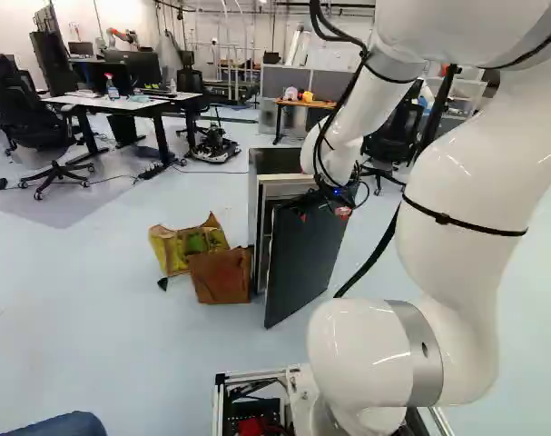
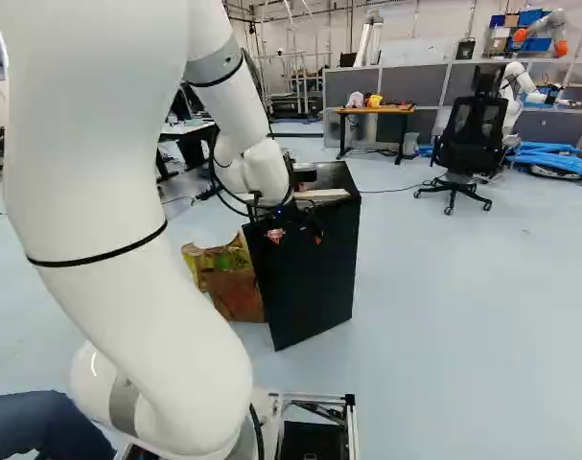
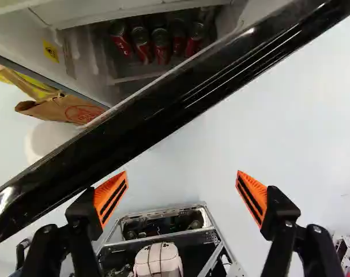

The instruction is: Grab a drink from the fridge

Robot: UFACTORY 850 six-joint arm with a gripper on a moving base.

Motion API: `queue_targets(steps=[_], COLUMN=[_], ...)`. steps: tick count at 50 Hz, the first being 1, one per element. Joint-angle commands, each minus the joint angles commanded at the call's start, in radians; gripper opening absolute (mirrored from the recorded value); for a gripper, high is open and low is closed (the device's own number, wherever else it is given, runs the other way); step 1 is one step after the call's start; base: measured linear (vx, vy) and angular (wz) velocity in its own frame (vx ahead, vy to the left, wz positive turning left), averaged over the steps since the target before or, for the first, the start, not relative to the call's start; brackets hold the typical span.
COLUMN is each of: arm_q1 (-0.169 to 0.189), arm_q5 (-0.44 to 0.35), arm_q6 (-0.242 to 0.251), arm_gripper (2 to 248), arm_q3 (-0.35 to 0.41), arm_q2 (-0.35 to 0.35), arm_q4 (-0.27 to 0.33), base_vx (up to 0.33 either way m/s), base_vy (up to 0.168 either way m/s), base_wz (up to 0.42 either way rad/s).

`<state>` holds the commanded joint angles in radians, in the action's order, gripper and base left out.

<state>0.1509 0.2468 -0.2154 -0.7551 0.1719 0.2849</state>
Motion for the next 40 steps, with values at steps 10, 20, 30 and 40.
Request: queue_targets(steps=[10, 20, 30, 40], arm_q1=[-0.012, -0.024, -0.034, -0.042], arm_q5=[-0.015, -0.031, -0.046, -0.058], arm_q6=[0.0, 0.0, 0.0, 0.0], arm_gripper=[247, 247, 247, 247], arm_q3=[-0.027, -0.054, -0.081, -0.104], arm_q2=[0.023, 0.045, 0.067, 0.086], arm_q4=[0.01, 0.019, 0.028, 0.037], base_vx=[0.0, 0.0, 0.0, 0.0], base_vy=[0.0, 0.0, 0.0, 0.0], base_wz=[0.0, 0.0, 0.0, 0.0])
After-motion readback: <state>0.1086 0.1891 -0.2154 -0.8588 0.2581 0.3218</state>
